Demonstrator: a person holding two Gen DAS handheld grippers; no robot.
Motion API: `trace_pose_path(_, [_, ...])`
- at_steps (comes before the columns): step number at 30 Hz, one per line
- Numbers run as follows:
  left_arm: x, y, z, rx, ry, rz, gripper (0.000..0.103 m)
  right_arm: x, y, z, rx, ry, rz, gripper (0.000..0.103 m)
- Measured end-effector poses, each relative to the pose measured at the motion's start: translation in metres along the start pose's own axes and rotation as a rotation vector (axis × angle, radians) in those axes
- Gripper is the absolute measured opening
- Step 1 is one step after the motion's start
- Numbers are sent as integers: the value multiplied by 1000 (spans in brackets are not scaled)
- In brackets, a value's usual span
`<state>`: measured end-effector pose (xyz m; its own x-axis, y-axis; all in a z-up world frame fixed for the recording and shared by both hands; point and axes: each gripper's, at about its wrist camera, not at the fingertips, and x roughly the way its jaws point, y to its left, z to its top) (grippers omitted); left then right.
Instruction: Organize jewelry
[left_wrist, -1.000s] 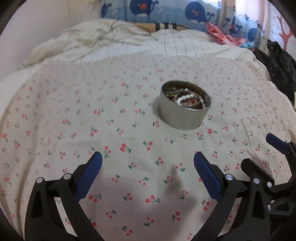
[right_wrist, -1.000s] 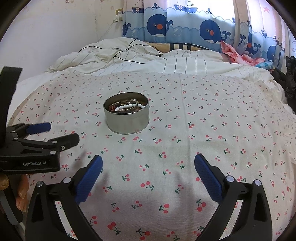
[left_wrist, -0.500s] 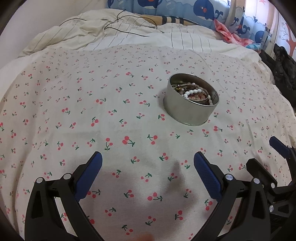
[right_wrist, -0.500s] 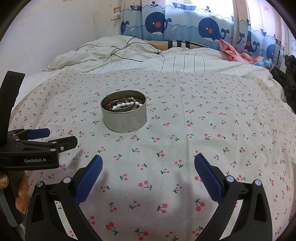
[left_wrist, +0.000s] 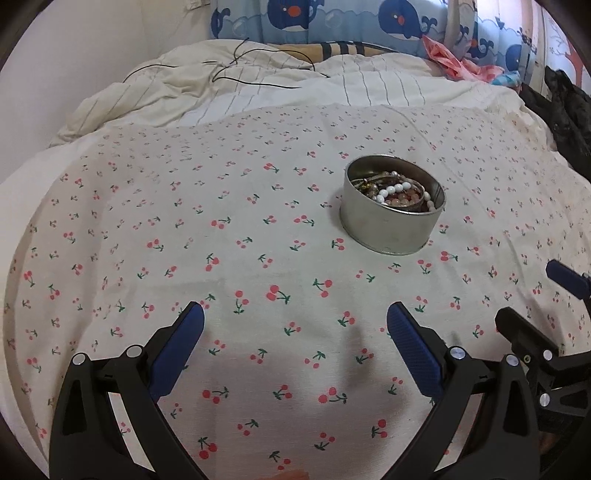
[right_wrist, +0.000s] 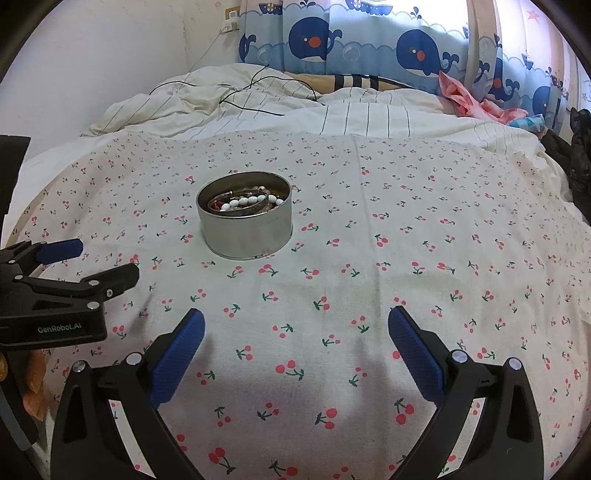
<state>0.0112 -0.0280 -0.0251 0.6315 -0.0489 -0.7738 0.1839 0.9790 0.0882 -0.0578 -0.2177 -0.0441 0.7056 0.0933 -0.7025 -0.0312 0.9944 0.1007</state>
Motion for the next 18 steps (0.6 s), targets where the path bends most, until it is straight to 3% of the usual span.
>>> trace_pose_path(18, [3, -6, -1, -12, 10, -25, 95, 1, -1, -2, 5, 14, 3, 95])
